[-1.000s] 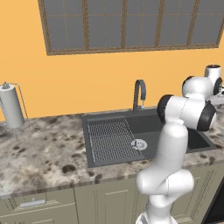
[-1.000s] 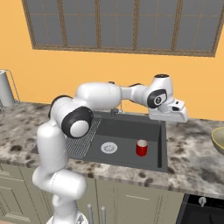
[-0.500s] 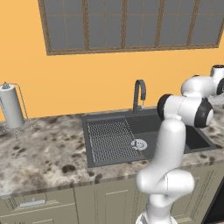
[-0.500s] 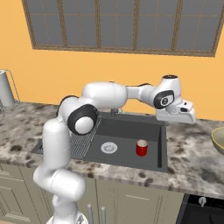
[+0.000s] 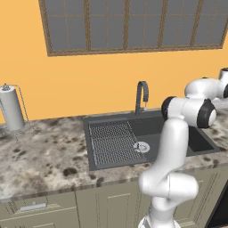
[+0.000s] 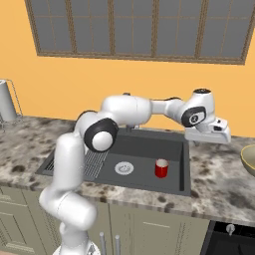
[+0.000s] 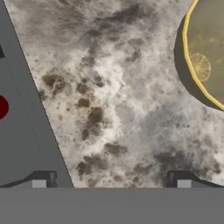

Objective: Pick the mug and place it in the sink. Pick the bowl and place it in the open cabinet and then close the cabinet.

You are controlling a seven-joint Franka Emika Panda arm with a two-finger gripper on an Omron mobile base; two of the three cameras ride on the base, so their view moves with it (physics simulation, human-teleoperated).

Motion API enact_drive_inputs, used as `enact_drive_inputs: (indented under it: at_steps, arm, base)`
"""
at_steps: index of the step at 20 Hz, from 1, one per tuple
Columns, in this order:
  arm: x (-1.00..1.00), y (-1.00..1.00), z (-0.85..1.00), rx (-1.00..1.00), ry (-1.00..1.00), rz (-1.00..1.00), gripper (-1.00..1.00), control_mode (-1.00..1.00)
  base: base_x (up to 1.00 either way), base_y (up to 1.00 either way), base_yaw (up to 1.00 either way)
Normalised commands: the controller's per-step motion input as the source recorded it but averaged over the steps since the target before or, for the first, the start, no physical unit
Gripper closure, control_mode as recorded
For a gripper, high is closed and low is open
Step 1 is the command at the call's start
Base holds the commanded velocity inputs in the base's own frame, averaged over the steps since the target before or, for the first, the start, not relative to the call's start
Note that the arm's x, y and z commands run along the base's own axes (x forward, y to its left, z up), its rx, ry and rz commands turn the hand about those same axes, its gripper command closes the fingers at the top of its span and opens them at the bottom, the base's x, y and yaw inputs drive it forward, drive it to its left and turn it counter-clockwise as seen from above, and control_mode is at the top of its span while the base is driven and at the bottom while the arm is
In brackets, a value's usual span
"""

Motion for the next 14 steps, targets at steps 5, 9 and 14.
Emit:
enact_drive_inputs:
  at_steps: [5,9,14]
  arm:
    - [0.03,-0.24,-0.13,0.00,0.00,0.01,-1.00,-1.00]
    - [0.01,-0.33,0.00,0.00,0.00,0.02,-1.00,-1.00]
    - [0.00,-0.05,0.00,0.00,0.00,0.00,-1.00,-1.00]
  base:
    - [0.00,0.00,0.00]
    - [0.00,0.00,0.00]
    - [0.00,0.00,0.00]
